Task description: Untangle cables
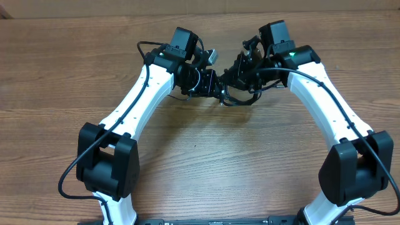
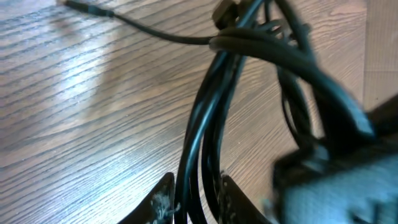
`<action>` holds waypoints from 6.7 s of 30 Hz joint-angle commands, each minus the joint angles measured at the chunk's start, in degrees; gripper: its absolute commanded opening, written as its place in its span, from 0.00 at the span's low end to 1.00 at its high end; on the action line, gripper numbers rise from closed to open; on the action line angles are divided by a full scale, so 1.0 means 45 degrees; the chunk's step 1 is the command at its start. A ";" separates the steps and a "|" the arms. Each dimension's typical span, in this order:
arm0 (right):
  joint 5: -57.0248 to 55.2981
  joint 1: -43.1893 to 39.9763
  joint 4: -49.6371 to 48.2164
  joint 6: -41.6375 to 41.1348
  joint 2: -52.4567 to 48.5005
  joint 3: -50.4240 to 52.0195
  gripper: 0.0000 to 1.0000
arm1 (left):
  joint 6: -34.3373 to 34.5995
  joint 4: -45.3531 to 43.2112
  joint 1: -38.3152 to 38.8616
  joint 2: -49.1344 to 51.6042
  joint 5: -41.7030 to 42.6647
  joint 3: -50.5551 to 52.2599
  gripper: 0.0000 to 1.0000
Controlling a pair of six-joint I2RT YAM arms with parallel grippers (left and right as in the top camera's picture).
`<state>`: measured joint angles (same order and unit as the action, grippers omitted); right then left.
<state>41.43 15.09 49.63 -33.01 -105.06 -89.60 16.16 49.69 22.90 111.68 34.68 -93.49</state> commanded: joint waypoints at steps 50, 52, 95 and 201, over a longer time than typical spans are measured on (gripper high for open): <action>-0.3886 -0.1049 0.3279 0.1535 0.0126 -0.0112 0.34 | -0.5639 0.0806 -0.1831 -0.0962 0.0219 -0.0107 0.04; -0.3419 -0.1020 0.3128 0.1807 0.0126 -0.0112 0.38 | -0.5639 0.0801 -0.1821 -0.1073 0.0311 -0.0107 0.04; -0.2667 0.0146 0.2084 0.1010 -0.0306 -0.0097 0.54 | 0.1467 0.1137 -0.0981 -0.0525 -0.2424 -0.0063 0.04; -0.4158 -0.1821 0.2977 0.1457 -0.0306 -0.0102 0.68 | 0.4711 0.0903 0.0180 -0.0505 -0.6081 0.0767 0.69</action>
<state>22.33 6.90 63.05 -27.88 -105.95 -88.82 36.51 54.15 23.64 108.88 8.01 -90.35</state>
